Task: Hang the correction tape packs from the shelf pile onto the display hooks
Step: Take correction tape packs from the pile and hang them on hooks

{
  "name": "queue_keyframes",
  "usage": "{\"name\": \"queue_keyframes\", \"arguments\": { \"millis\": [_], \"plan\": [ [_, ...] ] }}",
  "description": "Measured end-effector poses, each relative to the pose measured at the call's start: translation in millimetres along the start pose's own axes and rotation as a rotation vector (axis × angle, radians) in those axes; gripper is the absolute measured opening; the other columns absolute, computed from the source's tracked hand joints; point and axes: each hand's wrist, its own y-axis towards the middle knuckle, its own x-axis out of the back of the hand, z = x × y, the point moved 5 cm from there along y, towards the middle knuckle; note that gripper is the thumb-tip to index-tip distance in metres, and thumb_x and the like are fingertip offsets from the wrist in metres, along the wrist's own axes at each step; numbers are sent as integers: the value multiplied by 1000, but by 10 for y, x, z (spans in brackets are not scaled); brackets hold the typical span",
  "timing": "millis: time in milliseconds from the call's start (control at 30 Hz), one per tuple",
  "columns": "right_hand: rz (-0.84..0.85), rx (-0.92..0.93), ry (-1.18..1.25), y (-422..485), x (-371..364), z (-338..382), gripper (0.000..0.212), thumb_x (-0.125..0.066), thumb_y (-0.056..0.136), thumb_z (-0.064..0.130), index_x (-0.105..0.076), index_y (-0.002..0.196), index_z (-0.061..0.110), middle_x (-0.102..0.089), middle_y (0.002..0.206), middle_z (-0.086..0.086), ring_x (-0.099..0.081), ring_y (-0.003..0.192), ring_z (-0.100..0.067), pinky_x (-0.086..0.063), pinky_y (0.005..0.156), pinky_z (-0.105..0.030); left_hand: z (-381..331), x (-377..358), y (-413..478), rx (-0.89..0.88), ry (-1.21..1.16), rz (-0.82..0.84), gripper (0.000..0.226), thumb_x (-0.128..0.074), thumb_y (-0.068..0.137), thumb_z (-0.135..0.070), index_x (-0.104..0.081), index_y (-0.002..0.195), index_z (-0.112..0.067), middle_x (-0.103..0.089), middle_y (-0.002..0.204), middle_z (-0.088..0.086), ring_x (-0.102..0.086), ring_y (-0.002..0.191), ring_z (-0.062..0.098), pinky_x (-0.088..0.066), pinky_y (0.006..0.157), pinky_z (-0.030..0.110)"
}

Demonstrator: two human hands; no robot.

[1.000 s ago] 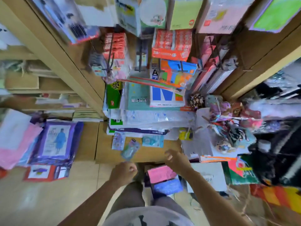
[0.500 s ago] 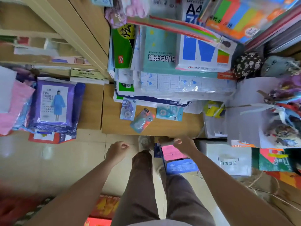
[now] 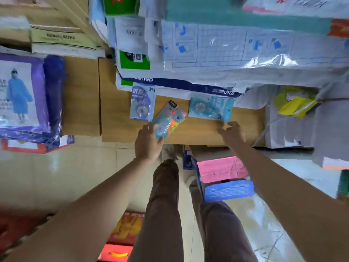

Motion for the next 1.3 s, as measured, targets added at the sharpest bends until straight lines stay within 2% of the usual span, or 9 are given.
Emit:
{"name": "queue_keyframes", "arguments": {
  "millis": [133, 233, 400, 600, 767, 900, 1000, 1167, 1300],
  "plan": [
    [-144, 6, 22, 209, -2, 83, 70, -75, 78, 39, -44, 136, 15, -44, 122, -8, -54, 105, -34, -49, 94, -45, -53, -197, 60, -118, 84, -56, 61, -77, 84, -27, -53, 138, -12, -56, 135, 14, -59, 109, 38, -56, 81, 46],
    [-232, -4, 36, 302, -23, 127, 78, -80, 73, 45, -42, 134, 13, -40, 131, -13, -46, 119, -34, -41, 103, -44, -41, -169, 96, -121, 62, -150, 50, -73, 85, -30, -59, 130, -13, -62, 124, 12, -61, 103, 35, -57, 77, 45],
    [-306, -31, 37, 342, -74, 234, 87, -84, 69, 49, -39, 132, 9, -40, 134, -14, -38, 125, -33, -35, 103, -43, 130, 215, 419, 91, -60, -406, 49, -72, 84, -32, -56, 125, -10, -58, 124, 14, -56, 111, 35, -52, 83, 47],
    [-272, -82, 142, 463, -89, 235, 88, -91, 63, 42, -43, 128, 6, -47, 131, -12, -45, 124, -30, -39, 108, -41, 263, 312, 797, 263, 5, -246, 87, -67, 90, -46, -24, 156, -8, -40, 151, 18, -43, 134, 39, -48, 94, 54],
    [-231, -110, 332, 391, -89, 132, 69, -91, 68, 27, -46, 117, 9, -59, 113, -6, -59, 95, -24, -51, 77, -35, 285, 313, 750, 282, -65, -224, 92, -75, 83, -50, -30, 152, -8, -44, 144, 20, -44, 129, 41, -47, 92, 54],
    [-110, -132, 557, 238, -91, 36, 51, -85, 75, 9, -51, 115, 12, -66, 101, -3, -67, 79, -21, -59, 71, -33, 357, 354, 633, 272, -180, -211, 68, -83, 77, -38, -53, 128, -6, -50, 127, 20, -57, 107, 41, -47, 81, 43],
    [-55, -114, 598, 112, -31, -36, 37, -83, 77, 7, -65, 110, 10, -69, 92, -3, -63, 69, -16, -52, 62, -25, 372, 478, 468, 244, -223, -270, 53, -80, 81, -31, -54, 118, -4, -53, 120, 18, -58, 99, 38, -41, 75, 37],
    [-32, -25, 595, -184, 226, -67, 13, -77, 81, 13, -73, 93, 18, -67, 75, 4, -57, 65, -14, -51, 67, -31, 286, 717, 67, 281, -234, -294, 39, -71, 88, -35, -52, 114, -12, -67, 102, 8, -63, 88, 34, -46, 69, 37],
    [9, 81, 575, -579, 531, 54, 10, -75, 83, 11, -72, 80, 21, -62, 73, 1, -54, 73, -17, -50, 73, -35, 68, 822, -325, 299, -438, -127, 45, -79, 76, -38, -60, 108, -13, -65, 91, -2, -64, 86, 29, -41, 68, 31]
  ]
}}
